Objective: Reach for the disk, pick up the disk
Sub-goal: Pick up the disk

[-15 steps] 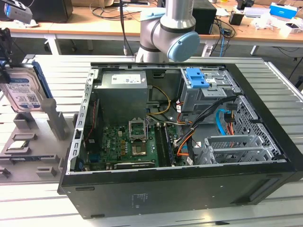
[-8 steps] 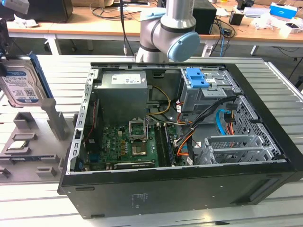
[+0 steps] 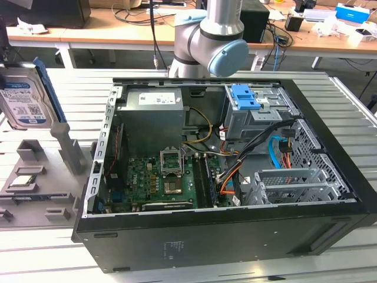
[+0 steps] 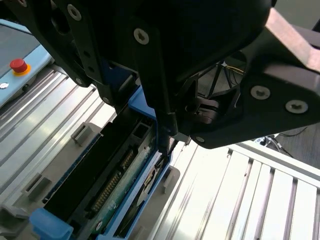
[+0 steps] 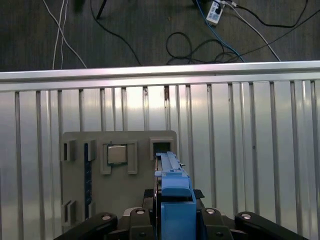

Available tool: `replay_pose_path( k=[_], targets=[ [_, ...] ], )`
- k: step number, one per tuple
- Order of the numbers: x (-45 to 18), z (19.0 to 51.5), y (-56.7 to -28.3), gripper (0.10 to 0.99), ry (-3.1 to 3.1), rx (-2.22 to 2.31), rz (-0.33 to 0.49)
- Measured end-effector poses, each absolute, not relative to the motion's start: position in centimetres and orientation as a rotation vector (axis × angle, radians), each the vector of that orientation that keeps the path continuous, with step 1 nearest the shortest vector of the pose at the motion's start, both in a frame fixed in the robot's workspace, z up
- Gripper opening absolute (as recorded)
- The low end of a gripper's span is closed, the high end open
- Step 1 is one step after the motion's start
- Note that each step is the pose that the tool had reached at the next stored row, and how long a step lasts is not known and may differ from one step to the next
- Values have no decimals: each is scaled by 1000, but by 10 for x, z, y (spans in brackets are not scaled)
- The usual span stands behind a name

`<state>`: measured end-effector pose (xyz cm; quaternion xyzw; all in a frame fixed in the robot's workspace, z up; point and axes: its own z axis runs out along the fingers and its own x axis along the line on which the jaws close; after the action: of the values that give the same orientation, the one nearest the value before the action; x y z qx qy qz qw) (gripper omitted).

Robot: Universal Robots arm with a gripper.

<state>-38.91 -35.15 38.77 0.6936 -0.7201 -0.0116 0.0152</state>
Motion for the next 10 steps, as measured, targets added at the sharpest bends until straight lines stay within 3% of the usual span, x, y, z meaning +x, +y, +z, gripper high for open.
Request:
replay_pose_path(
  k=[10],
  targets=[
    [-388, 410, -351, 369, -2241, 2158, -36]
  ],
)
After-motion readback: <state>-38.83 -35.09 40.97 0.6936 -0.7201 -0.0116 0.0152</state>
